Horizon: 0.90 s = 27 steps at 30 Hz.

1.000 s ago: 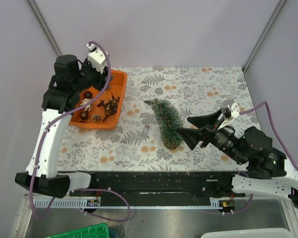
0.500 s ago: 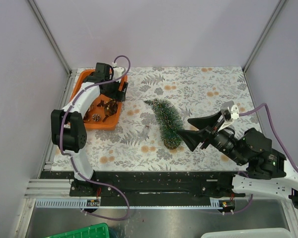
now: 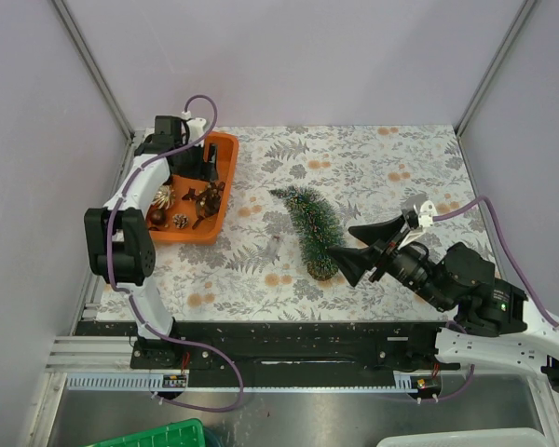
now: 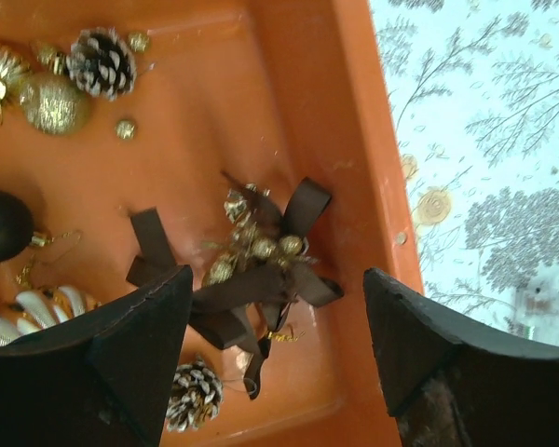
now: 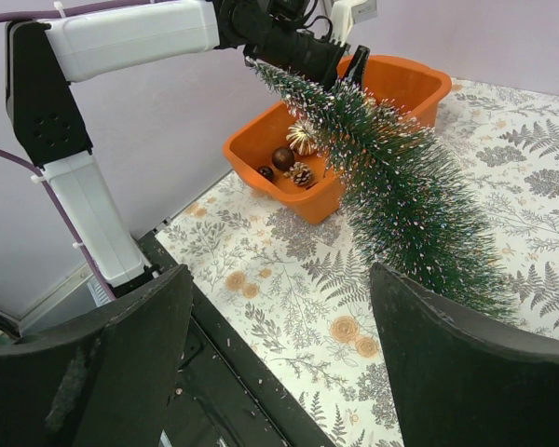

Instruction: Decorate the small christmas tree

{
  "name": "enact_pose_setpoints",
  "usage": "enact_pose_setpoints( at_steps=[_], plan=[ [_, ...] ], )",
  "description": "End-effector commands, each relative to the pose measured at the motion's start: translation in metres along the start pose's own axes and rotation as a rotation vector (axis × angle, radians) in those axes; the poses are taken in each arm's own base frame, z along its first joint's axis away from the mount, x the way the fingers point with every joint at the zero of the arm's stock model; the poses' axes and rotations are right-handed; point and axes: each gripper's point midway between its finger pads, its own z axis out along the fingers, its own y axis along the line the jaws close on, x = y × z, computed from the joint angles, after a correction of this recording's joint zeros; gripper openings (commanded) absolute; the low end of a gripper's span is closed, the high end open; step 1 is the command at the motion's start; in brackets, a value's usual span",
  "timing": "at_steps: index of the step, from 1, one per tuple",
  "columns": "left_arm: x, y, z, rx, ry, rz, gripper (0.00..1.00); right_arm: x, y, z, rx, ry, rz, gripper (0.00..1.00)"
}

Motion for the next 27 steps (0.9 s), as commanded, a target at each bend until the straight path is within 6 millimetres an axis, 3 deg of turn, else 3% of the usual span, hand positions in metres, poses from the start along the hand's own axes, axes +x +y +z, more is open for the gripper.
enact_pose_setpoints(
  at_steps=[1, 6, 10, 16, 19, 27],
  plan=[
    [0.000, 0.010, -0.015, -0.065, -0.041, 0.071, 0.77, -0.006, 0.002, 0.004, 0.003, -0.034, 0.018, 0.85],
    [0.028, 0.013, -0.003, -0.074, 0.028, 0.057, 0.75, -0.003, 0.004, 0.007, -0.002, -0.027, 0.029, 0.85],
    [0.040, 0.005, 0.010, -0.052, 0.064, 0.050, 0.66, -0.002, 0.005, 0.007, -0.007, -0.029, 0.039, 0.85],
    [0.039, -0.004, 0.028, -0.051, 0.069, 0.080, 0.61, -0.001, 0.006, 0.007, -0.015, -0.026, 0.046, 0.84],
    [0.041, 0.000, 0.036, -0.068, 0.085, 0.079, 0.56, -0.001, 0.005, 0.006, -0.010, -0.026, 0.047, 0.84],
    [0.055, -0.002, 0.037, -0.068, 0.105, 0.065, 0.41, -0.001, 0.002, 0.002, -0.005, -0.030, 0.050, 0.84]
  ],
)
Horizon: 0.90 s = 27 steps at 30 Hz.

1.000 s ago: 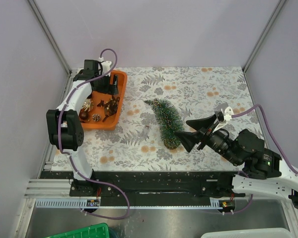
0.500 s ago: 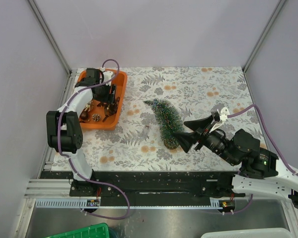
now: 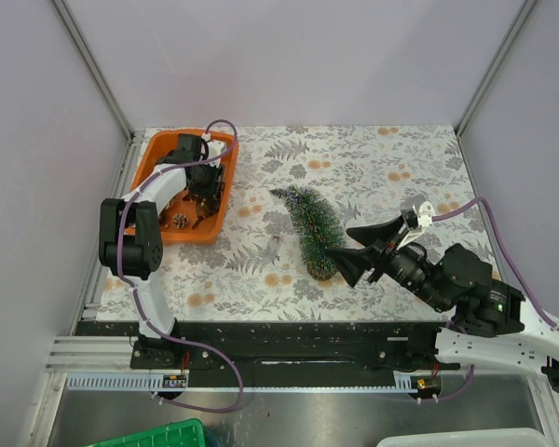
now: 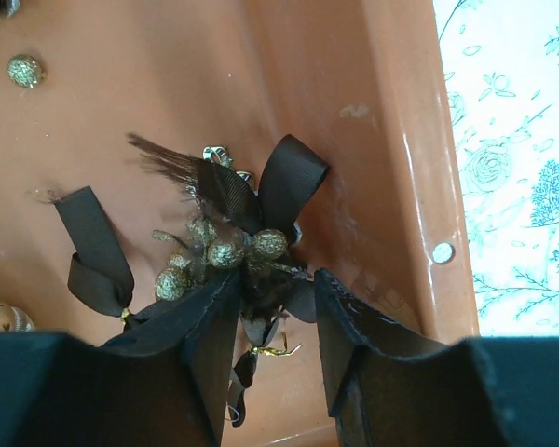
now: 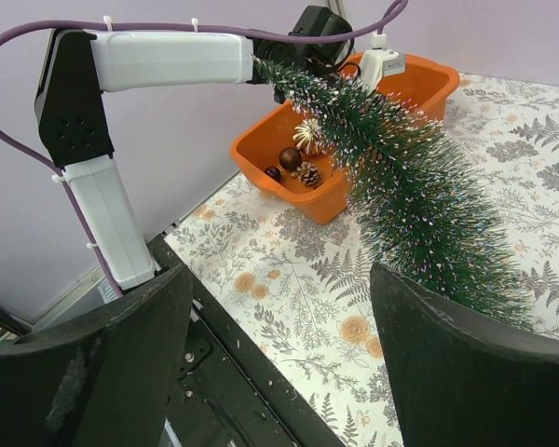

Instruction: Decorate the small christmas tree

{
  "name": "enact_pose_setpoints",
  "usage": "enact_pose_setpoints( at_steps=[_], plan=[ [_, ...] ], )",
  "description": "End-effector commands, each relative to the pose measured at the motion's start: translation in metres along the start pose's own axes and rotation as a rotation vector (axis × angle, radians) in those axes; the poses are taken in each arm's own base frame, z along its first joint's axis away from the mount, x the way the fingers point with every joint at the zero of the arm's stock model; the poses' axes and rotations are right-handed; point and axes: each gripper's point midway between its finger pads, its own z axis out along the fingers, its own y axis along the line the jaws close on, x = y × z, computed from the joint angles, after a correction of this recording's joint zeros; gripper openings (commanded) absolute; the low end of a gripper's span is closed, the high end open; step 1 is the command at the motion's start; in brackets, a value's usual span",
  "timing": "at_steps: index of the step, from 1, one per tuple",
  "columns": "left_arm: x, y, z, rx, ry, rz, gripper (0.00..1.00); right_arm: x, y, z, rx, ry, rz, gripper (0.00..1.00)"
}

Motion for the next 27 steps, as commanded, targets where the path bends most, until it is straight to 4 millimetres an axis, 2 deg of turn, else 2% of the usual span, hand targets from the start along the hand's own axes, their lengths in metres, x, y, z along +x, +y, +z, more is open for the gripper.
enact_pose_setpoints(
  at_steps=[1, 3, 7, 11, 13, 14, 16, 20, 24, 27],
  plan=[
    [-0.009, -0.001, -0.008, -0.009, -0.053, -0.010, 0.38, -0.007, 0.002, 0.000, -0.004, -0.030, 0.020, 0.84],
    [-0.005, -0.012, -0.008, 0.017, -0.048, -0.005, 0.33, -0.005, 0.002, 0.001, -0.003, -0.026, 0.019, 0.84],
    [0.001, -0.051, -0.012, 0.097, -0.044, 0.040, 0.22, -0.006, 0.003, 0.001, -0.008, -0.024, 0.019, 0.84],
    [-0.001, -0.082, -0.023, 0.163, -0.062, 0.040, 0.11, -0.007, 0.003, -0.001, -0.007, -0.023, 0.026, 0.84],
    [-0.001, -0.094, -0.029, 0.191, -0.067, 0.032, 0.00, -0.007, 0.002, -0.002, -0.006, -0.021, 0.028, 0.84],
    [-0.004, -0.099, -0.034, 0.201, -0.076, 0.034, 0.00, -0.008, 0.002, -0.003, -0.007, -0.023, 0.033, 0.84],
    [-0.010, -0.101, -0.043, 0.203, -0.096, 0.030, 0.00, -0.007, 0.003, -0.004, -0.009, -0.021, 0.033, 0.84],
    [-0.033, -0.090, -0.067, 0.155, -0.155, 0.042, 0.02, -0.008, 0.004, -0.005, -0.017, -0.019, 0.039, 0.84],
    [-0.058, -0.074, -0.101, 0.085, -0.217, 0.064, 0.04, -0.009, 0.006, -0.006, -0.024, -0.018, 0.045, 0.83],
    [-0.070, -0.070, -0.128, 0.054, -0.250, 0.101, 0.04, -0.010, 0.007, -0.006, -0.028, -0.019, 0.048, 0.83]
  ],
)
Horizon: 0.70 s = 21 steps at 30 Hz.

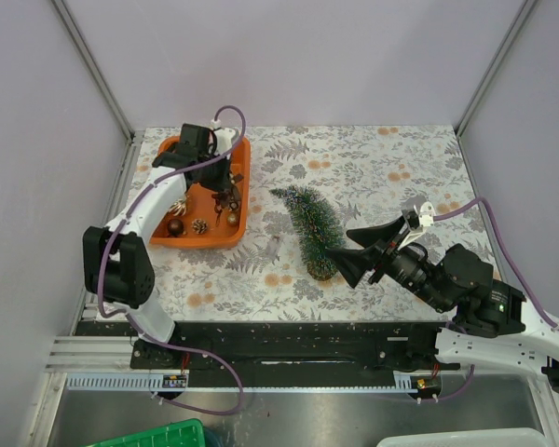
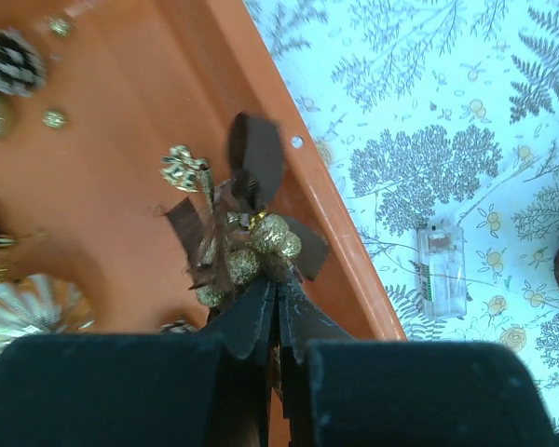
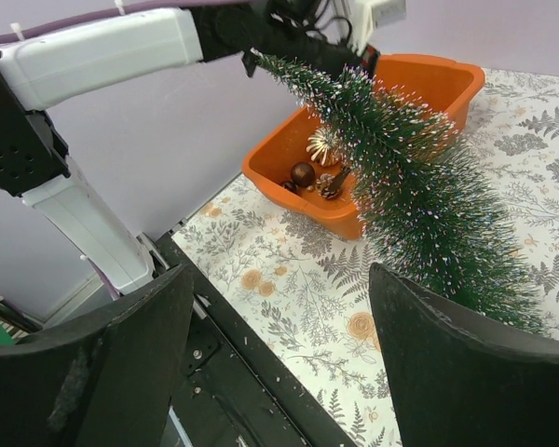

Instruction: Decorate the small christmas tree

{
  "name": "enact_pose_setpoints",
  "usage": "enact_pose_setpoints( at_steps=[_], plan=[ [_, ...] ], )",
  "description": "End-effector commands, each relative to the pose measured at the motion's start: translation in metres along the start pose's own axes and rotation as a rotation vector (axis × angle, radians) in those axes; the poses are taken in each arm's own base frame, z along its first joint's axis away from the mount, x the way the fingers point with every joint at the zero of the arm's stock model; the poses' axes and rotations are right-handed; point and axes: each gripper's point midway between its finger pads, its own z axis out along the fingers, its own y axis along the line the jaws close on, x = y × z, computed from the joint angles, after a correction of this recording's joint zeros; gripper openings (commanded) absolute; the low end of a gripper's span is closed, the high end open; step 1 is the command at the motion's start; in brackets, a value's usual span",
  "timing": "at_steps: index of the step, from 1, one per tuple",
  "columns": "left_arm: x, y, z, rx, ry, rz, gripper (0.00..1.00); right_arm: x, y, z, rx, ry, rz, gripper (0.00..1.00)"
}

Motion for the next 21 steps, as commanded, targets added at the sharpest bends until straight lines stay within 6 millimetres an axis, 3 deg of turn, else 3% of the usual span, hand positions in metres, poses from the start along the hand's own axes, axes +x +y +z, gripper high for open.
enact_pose_setpoints(
  at_steps=[1, 8, 15, 21],
  plan=[
    [-0.053, 0.004, -0.065, -0.075, -0.149, 0.080, 0.02, -0.011, 0.007, -0.003, -0.025, -0.024, 0.027, 0.83],
    [-0.091, -0.013, -0.142, -0.083, -0.296, 0.187, 0.00, -0.016, 0.012, -0.001, -0.038, -0.031, 0.022, 0.83],
    [-0.112, -0.076, -0.247, 0.085, -0.514, 0.358, 0.00, -0.030, 0.020, 0.007, -0.049, -0.042, -0.026, 0.84],
    [-0.104, -0.138, -0.340, 0.235, -0.747, 0.571, 0.00, -0.048, 0.040, 0.019, -0.111, -0.076, -0.067, 0.89]
  ],
)
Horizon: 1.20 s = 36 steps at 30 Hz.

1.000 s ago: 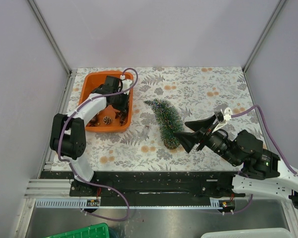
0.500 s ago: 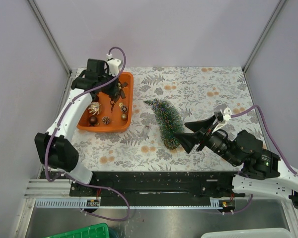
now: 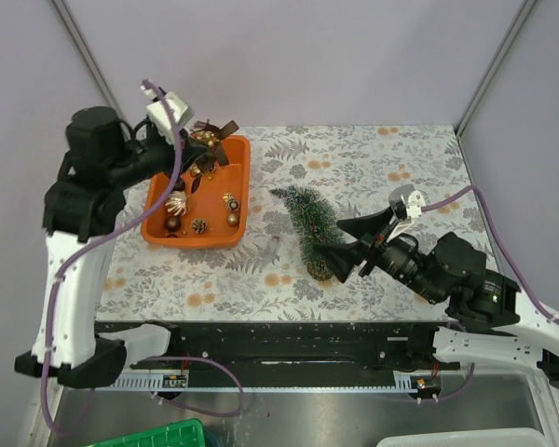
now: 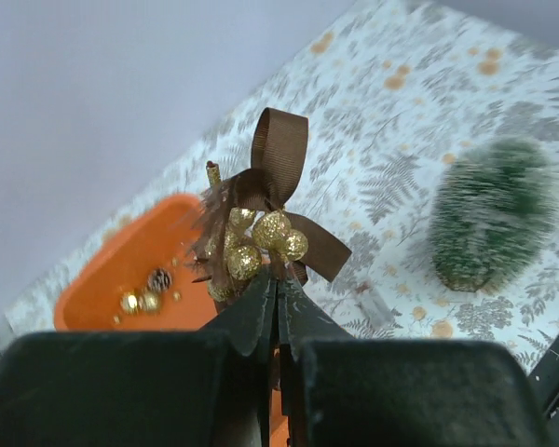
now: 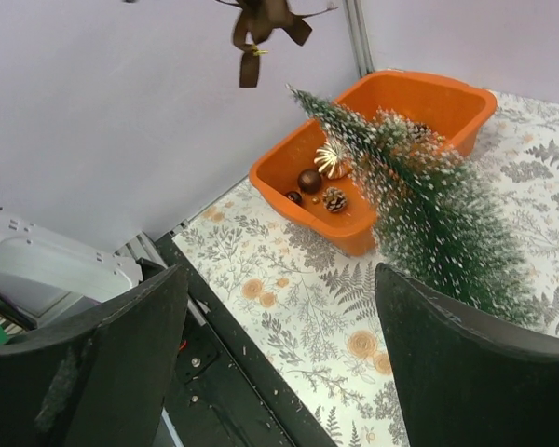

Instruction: Decorate the small christmas tree

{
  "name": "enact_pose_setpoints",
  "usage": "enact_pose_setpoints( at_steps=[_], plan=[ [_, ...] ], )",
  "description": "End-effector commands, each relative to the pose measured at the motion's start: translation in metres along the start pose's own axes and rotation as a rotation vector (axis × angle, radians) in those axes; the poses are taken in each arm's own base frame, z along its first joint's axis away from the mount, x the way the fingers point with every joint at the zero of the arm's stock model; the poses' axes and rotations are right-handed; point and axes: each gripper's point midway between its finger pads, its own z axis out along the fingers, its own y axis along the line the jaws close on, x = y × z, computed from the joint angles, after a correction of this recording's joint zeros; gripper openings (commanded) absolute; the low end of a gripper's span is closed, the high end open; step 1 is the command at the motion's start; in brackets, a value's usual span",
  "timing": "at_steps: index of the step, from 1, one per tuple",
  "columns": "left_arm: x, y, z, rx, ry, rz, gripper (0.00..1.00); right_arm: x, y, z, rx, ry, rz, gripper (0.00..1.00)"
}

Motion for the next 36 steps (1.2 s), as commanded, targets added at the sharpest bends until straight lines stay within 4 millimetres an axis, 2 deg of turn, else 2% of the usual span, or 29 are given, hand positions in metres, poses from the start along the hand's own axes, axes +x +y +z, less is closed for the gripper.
enact_pose_setpoints(
  at_steps=[1, 5, 10, 14, 18, 25, 31, 34, 36],
  plan=[
    [-0.061, -0.060, -0.067, 0.181, -0.257, 0.198, 0.00, -0.040, 0.028, 0.008, -0.100, -0.094, -0.032, 0.91],
    [-0.076, -0.095, -0.104, 0.276, -0.367, 0.259, 0.00, -0.064, 0.052, 0.024, -0.173, -0.133, -0.077, 0.93],
    [-0.067, -0.124, -0.130, 0.349, -0.441, 0.296, 0.02, -0.092, 0.093, 0.055, -0.287, -0.177, -0.111, 0.96],
    [-0.059, -0.136, -0.139, 0.391, -0.444, 0.272, 0.02, -0.114, 0.125, 0.071, -0.399, -0.241, -0.112, 0.97],
    [-0.058, -0.143, -0.142, 0.425, -0.444, 0.234, 0.02, -0.118, 0.146, 0.080, -0.482, -0.246, -0.102, 0.97],
    [-0.059, -0.146, -0.140, 0.457, -0.441, 0.183, 0.02, -0.113, 0.154, 0.078, -0.534, -0.261, -0.073, 0.96],
    [-0.057, -0.153, -0.138, 0.520, -0.431, 0.142, 0.02, -0.106, 0.156, 0.088, -0.535, -0.255, -0.075, 0.96],
    [-0.055, -0.155, -0.137, 0.545, -0.425, 0.131, 0.02, -0.104, 0.157, 0.095, -0.532, -0.245, -0.081, 0.90],
    [-0.053, -0.157, -0.136, 0.565, -0.418, 0.122, 0.03, -0.103, 0.156, 0.098, -0.522, -0.241, -0.087, 0.81]
  ],
)
